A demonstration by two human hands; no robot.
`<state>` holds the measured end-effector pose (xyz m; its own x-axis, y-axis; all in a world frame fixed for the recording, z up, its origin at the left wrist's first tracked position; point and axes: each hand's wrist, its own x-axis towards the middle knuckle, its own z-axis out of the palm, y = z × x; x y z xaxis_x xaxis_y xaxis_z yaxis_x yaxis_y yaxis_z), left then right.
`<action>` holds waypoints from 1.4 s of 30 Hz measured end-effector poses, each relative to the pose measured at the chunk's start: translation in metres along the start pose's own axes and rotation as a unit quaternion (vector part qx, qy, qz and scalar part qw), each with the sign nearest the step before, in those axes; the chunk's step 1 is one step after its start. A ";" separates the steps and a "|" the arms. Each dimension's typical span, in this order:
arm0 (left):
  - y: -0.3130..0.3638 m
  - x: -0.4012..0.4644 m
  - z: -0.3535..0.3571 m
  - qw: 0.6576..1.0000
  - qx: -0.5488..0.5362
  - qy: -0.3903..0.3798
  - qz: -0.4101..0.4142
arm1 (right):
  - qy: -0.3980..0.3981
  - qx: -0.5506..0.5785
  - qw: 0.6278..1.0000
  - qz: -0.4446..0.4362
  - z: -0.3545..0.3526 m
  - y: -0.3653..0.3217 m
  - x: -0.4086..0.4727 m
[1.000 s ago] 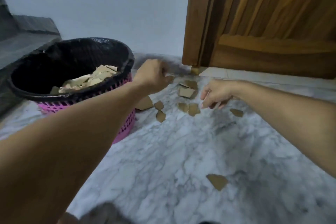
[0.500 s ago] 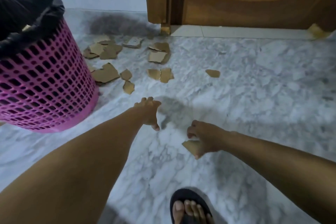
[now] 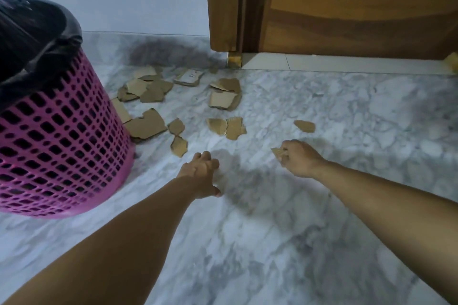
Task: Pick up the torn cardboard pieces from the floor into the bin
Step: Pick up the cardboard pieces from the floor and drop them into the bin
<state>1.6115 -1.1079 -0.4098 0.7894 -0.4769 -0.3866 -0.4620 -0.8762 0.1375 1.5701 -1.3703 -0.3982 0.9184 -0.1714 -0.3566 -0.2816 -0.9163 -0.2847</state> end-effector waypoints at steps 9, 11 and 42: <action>-0.055 0.052 -0.037 0.976 -0.114 0.114 -0.148 | 0.006 0.019 0.977 0.211 -0.035 0.009 0.081; -0.076 0.058 -0.046 0.964 -0.123 0.123 -0.200 | 0.013 0.028 0.978 0.205 -0.032 -0.001 0.092; -0.111 0.090 -0.056 0.978 -0.140 0.004 -0.155 | 0.009 0.116 0.993 0.022 0.023 -0.158 0.135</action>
<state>1.7563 -1.0577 -0.4092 0.8778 -0.1839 -0.4423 -0.0716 -0.9634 0.2584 1.7325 -1.2408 -0.4216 0.9080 -0.2187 -0.3574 -0.3766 -0.7998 -0.4675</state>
